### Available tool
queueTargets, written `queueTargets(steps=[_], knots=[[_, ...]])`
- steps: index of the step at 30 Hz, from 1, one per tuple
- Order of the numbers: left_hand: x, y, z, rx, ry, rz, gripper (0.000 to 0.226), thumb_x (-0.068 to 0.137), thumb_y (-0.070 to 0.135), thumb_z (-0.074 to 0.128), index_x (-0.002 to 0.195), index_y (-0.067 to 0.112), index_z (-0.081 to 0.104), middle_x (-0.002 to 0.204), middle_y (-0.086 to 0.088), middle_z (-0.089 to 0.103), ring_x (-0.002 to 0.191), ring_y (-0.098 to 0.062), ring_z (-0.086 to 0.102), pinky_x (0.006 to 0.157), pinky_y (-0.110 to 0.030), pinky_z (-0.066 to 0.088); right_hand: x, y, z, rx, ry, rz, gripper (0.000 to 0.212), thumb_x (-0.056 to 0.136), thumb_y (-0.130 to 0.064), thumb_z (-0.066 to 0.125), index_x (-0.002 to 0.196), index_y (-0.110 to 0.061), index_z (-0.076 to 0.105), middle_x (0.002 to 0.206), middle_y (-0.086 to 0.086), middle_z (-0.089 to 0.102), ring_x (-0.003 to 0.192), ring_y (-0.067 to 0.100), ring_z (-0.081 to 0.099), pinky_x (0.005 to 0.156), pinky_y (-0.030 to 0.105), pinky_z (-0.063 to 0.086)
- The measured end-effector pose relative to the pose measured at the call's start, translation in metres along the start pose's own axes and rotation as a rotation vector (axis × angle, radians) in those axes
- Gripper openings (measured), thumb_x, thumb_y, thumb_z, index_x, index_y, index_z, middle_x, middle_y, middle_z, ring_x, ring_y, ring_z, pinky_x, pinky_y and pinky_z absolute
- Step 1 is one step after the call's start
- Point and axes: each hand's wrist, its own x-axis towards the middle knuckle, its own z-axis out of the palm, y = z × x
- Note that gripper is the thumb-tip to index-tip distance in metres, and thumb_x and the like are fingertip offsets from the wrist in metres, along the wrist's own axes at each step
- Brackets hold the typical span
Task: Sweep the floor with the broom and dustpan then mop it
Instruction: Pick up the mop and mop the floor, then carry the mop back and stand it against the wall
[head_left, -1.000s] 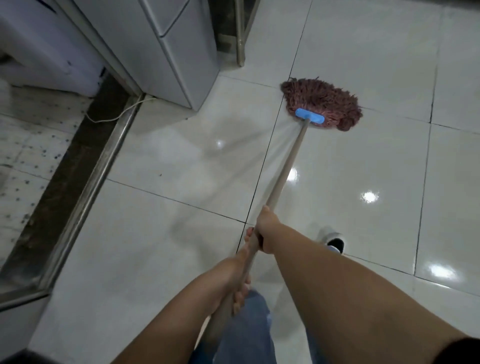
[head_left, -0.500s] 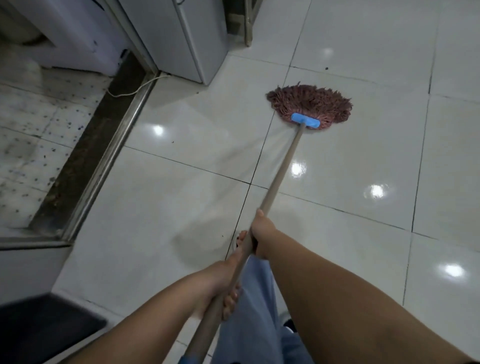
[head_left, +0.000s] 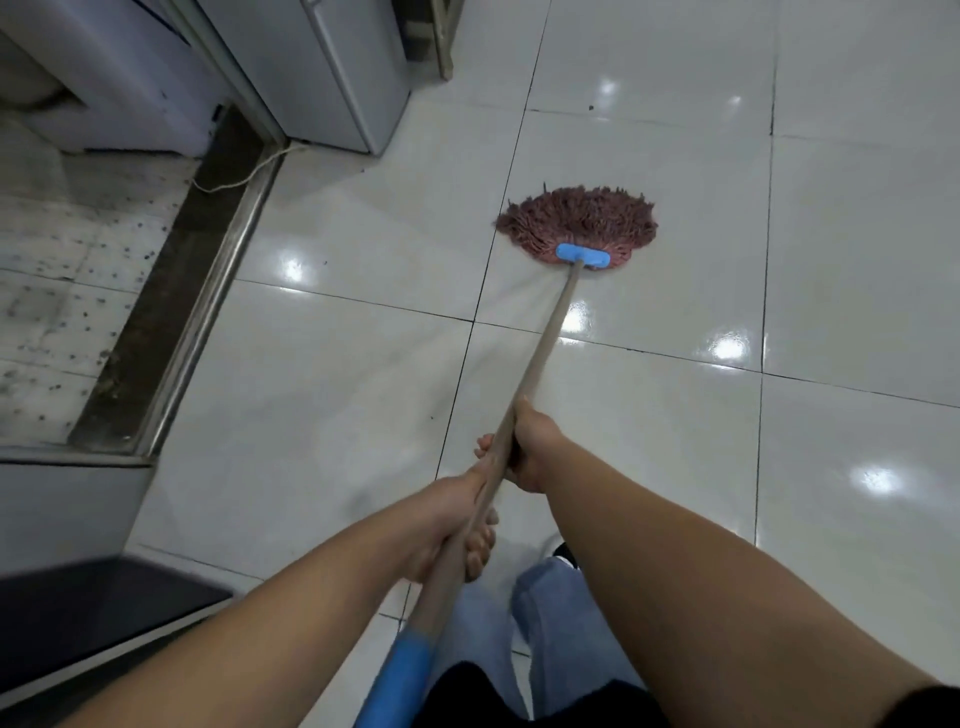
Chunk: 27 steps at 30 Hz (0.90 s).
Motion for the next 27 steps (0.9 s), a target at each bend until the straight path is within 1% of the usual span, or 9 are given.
queueTargets(steps=[5, 9, 11, 13, 16, 18, 20, 24, 27], knots=[[-0.014, 0.008, -0.004, -0.085, 0.010, 0.227, 0.058, 0.094, 0.057, 0.030, 0.079, 0.005, 0.050, 0.037, -0.004, 0.046, 0.026, -0.010, 0.041, 0.032, -0.014, 0.038, -0.042, 0.008, -0.001, 0.015, -0.037, -0.181, 0.053, 0.099, -0.051, 0.030, 0.114, -0.003, 0.050, 0.082, 0.010, 0.054, 0.064, 0.021, 0.056, 0.049, 0.027, 0.047], [-0.034, 0.011, -0.003, -0.161, -0.056, 0.453, 0.054, 0.096, 0.055, 0.024, 0.085, 0.013, 0.055, 0.053, -0.010, 0.062, 0.043, -0.020, 0.055, 0.047, -0.026, 0.052, -0.083, 0.015, 0.001, -0.133, -0.026, -0.368, 0.045, 0.098, -0.053, 0.024, 0.090, -0.019, 0.053, 0.083, 0.005, 0.060, 0.065, 0.015, 0.058, 0.052, 0.023, 0.047], [-0.049, 0.011, -0.001, -0.109, -0.105, 0.571, 0.052, 0.095, 0.057, 0.021, 0.096, 0.020, 0.057, 0.082, -0.007, 0.067, 0.063, -0.019, 0.062, 0.055, -0.029, 0.054, -0.106, 0.017, 0.003, -0.178, -0.013, -0.484, 0.050, 0.098, -0.054, 0.021, 0.097, -0.018, 0.057, 0.080, 0.005, 0.059, 0.062, 0.015, 0.057, 0.056, 0.023, 0.048], [-0.064, 0.011, 0.000, -0.034, -0.166, 0.699, 0.048, 0.094, 0.058, 0.015, 0.115, 0.033, 0.051, 0.105, -0.002, 0.063, 0.082, -0.013, 0.063, 0.061, -0.030, 0.052, -0.125, 0.018, 0.005, -0.198, -0.010, -0.593, 0.054, 0.099, -0.053, 0.018, 0.114, -0.018, 0.057, 0.090, 0.016, 0.064, 0.073, 0.024, 0.062, 0.073, 0.030, 0.051], [-0.091, 0.008, 0.003, 0.001, -0.252, 0.924, 0.040, 0.096, 0.052, 0.014, 0.100, 0.047, 0.053, 0.098, 0.017, 0.070, 0.090, -0.001, 0.066, 0.064, -0.021, 0.053, -0.150, 0.014, 0.007, -0.209, 0.019, -0.734, 0.057, 0.098, -0.054, 0.012, 0.134, -0.026, 0.046, 0.124, 0.015, 0.059, 0.105, 0.024, 0.060, 0.092, 0.035, 0.044], [-0.108, 0.011, 0.004, -0.002, -0.281, 1.029, 0.047, 0.097, 0.050, 0.012, 0.119, 0.043, 0.053, 0.124, 0.011, 0.062, 0.118, -0.008, 0.055, 0.073, -0.023, 0.051, -0.166, 0.006, 0.011, -0.175, 0.019, -0.807, 0.062, 0.098, -0.055, 0.010, 0.141, -0.023, 0.042, 0.119, 0.007, 0.059, 0.116, 0.022, 0.056, 0.087, 0.031, 0.043], [-0.124, 0.021, 0.004, 0.046, -0.292, 1.082, 0.063, 0.095, 0.053, 0.007, 0.141, 0.024, 0.039, 0.143, -0.003, 0.046, 0.134, -0.018, 0.039, 0.088, -0.031, 0.044, -0.180, -0.003, 0.015, -0.138, 0.008, -0.880, 0.066, 0.098, -0.054, 0.009, 0.143, -0.019, 0.041, 0.120, 0.006, 0.059, 0.111, 0.019, 0.057, 0.081, 0.027, 0.044], [-0.150, 0.050, 0.012, 0.121, -0.299, 1.206, 0.065, 0.095, 0.052, 0.003, 0.144, 0.022, 0.033, 0.143, -0.003, 0.046, 0.132, -0.016, 0.041, 0.108, -0.040, 0.035, -0.199, -0.018, 0.020, -0.103, -0.065, -1.080, 0.056, 0.100, -0.047, 0.009, 0.133, -0.025, 0.049, 0.115, -0.005, 0.063, 0.093, -0.006, 0.063, 0.070, 0.015, 0.050], [-0.162, 0.077, 0.023, 0.171, -0.354, 1.249, 0.064, 0.095, 0.052, 0.001, 0.147, 0.024, 0.025, 0.148, 0.000, 0.038, 0.136, -0.017, 0.036, 0.112, -0.042, 0.030, -0.212, -0.036, 0.019, -0.120, -0.049, -1.227, 0.023, 0.098, -0.040, 0.035, 0.114, -0.033, 0.051, 0.108, -0.008, 0.065, 0.088, -0.016, 0.063, 0.069, 0.008, 0.050]])
